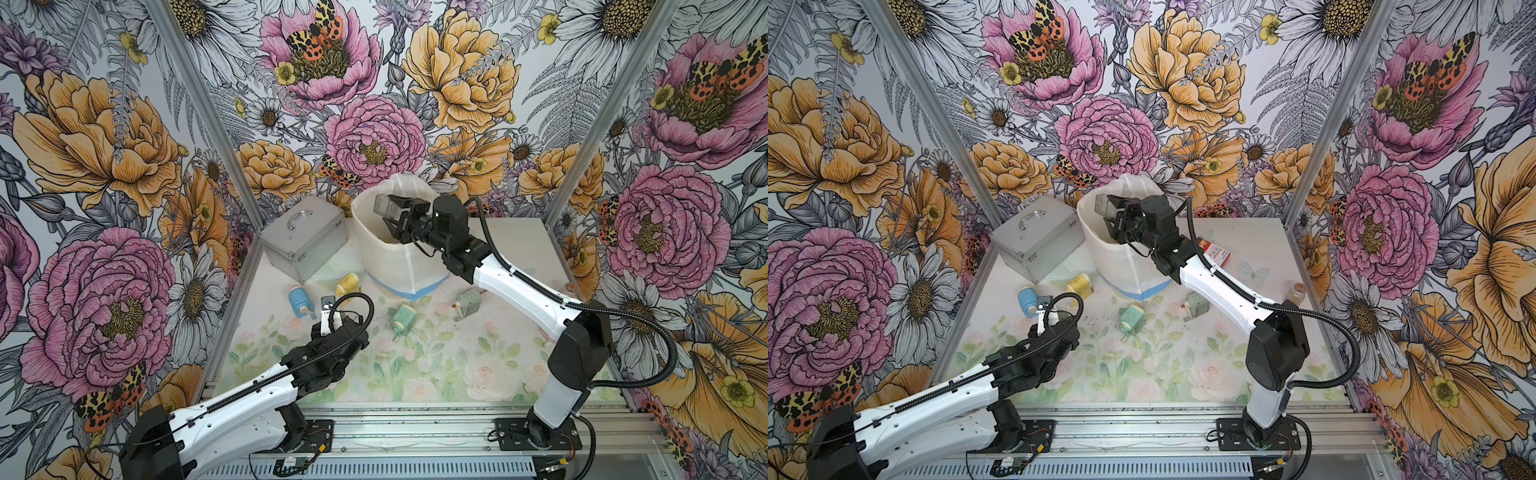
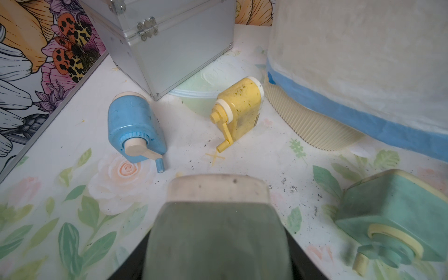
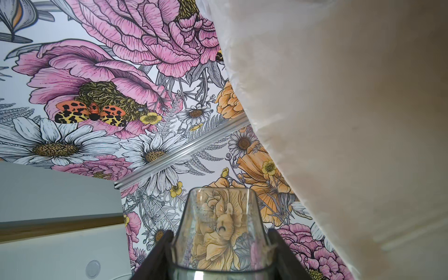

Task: Take out the pencil sharpener tray and clean the shavings
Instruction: Pour the shavings into the trash bin.

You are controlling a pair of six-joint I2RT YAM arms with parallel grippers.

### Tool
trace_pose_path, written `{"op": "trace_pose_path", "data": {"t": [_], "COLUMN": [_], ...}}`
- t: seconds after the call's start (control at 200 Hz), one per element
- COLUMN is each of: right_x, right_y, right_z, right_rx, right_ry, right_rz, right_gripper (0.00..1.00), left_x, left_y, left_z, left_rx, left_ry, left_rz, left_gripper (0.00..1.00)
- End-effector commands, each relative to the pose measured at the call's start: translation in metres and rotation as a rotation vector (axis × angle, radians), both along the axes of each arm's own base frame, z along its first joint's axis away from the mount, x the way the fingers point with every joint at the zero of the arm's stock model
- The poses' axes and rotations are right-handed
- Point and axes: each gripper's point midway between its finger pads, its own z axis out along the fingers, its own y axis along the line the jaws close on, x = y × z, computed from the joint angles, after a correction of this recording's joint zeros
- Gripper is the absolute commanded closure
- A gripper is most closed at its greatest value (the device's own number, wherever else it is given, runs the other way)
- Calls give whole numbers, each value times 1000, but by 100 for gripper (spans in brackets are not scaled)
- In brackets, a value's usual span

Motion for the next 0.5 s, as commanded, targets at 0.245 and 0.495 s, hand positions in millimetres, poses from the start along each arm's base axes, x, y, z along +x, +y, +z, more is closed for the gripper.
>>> {"op": "trace_pose_path", "data": {"t": [0.245,0.495], "right_x": [-22,-6], "right_y": [-32,-26], "right_z": [45,28], "right_rx": [-88,-134], "right_ry": [-51,-56], "right_rz": [-17,61], "right_gripper": [75,76], "left_x": [3,-1], "left_y": [-2,11], "left_z": [17,15], "left_rx": [30,-6], "left_ry": [-65,-74], "left_rz": [16,48], "left_gripper": [100,100]}}
